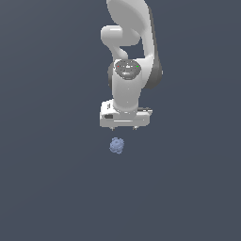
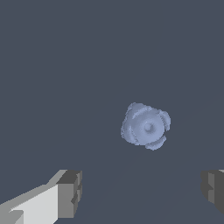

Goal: Pick up the object and move it to a goal position.

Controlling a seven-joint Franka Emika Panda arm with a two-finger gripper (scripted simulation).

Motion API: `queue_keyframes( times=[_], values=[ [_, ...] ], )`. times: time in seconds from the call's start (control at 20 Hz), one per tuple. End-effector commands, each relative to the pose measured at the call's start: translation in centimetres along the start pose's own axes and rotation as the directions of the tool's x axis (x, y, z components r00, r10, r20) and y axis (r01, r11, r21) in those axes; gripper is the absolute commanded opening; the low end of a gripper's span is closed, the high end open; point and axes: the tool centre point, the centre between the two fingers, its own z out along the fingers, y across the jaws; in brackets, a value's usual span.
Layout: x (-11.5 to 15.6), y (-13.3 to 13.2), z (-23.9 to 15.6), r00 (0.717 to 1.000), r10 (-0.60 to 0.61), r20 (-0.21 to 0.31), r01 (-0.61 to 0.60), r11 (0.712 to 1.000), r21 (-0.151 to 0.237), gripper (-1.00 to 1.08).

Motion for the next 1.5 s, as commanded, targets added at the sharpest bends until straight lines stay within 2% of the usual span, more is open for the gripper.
queue_keyframes(
  times=[0.0, 0.55, 0.8, 1.05, 1.45],
  values=[
    [0.0, 0.0, 0.0, 1.0, 0.0, 0.0, 0.0, 1.0, 0.0, 1.0],
    [1.2, -2.8, -2.0, 0.999, -0.015, -0.042, 0.017, 0.999, 0.032, 1.0],
    [1.3, -2.2, -1.2, 0.999, 0.012, -0.039, -0.011, 0.999, 0.031, 1.0],
    [1.7, -0.9, 0.7, 0.995, 0.088, -0.035, -0.087, 0.996, 0.032, 1.0],
    [2.2, 2.2, 5.2, 0.966, 0.259, -0.028, -0.258, 0.966, 0.024, 1.0]
  ],
)
